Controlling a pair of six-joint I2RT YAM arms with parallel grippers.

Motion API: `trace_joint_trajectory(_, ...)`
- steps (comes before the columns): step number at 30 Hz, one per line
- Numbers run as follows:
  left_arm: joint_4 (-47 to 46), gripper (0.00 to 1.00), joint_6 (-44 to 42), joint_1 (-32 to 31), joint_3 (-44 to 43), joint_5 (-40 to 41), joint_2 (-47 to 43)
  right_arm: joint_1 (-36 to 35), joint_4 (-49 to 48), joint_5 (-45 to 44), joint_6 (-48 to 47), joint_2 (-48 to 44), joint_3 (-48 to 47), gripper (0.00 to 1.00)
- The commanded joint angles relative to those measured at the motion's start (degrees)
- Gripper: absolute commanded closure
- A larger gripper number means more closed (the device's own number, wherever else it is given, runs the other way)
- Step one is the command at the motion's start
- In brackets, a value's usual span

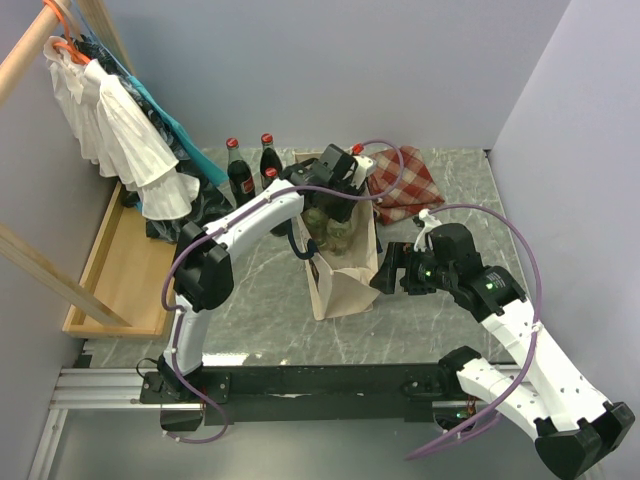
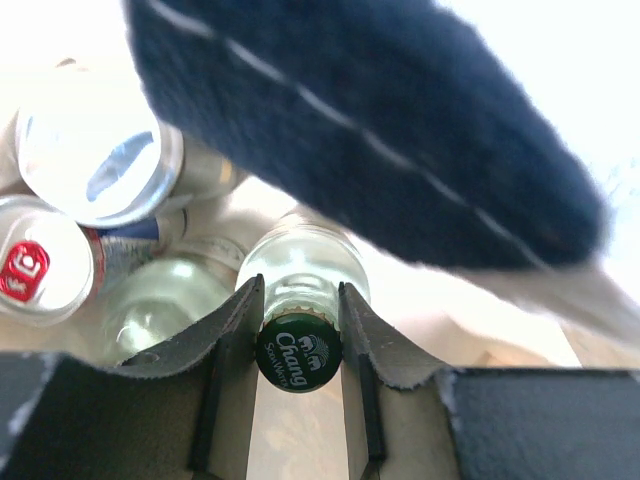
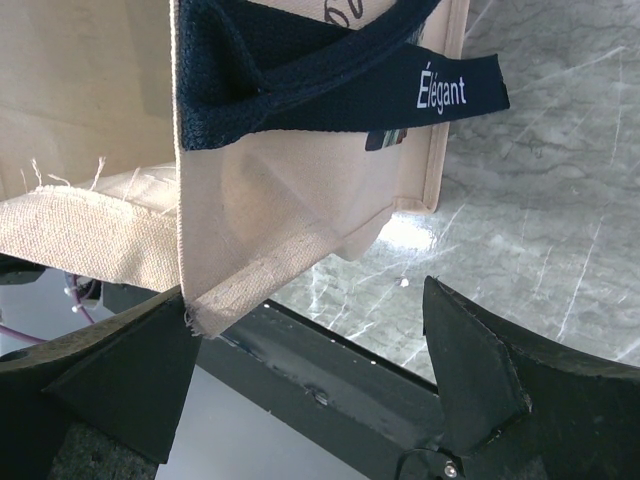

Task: Take the beverage out of the canvas bag
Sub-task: Take out the drink from the canvas bag.

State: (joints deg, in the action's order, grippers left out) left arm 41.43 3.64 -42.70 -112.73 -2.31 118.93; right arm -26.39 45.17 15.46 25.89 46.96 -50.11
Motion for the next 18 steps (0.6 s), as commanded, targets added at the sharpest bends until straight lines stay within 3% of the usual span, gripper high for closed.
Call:
trace_joint_trajectory(1, 2.4, 0.99, -1.7, 0.1, -6.4, 1.9, -2.4, -0.6, 1.0, -0.9, -1.2, 0.2, 1.4, 0.07)
trace_joint_trajectory(18, -0.1, 0.99, -2.1, 0.0, -9.3, 2.1, -5.2, -0.6, 1.1, -0.9, -1.2, 0.1, 1.0, 0.08)
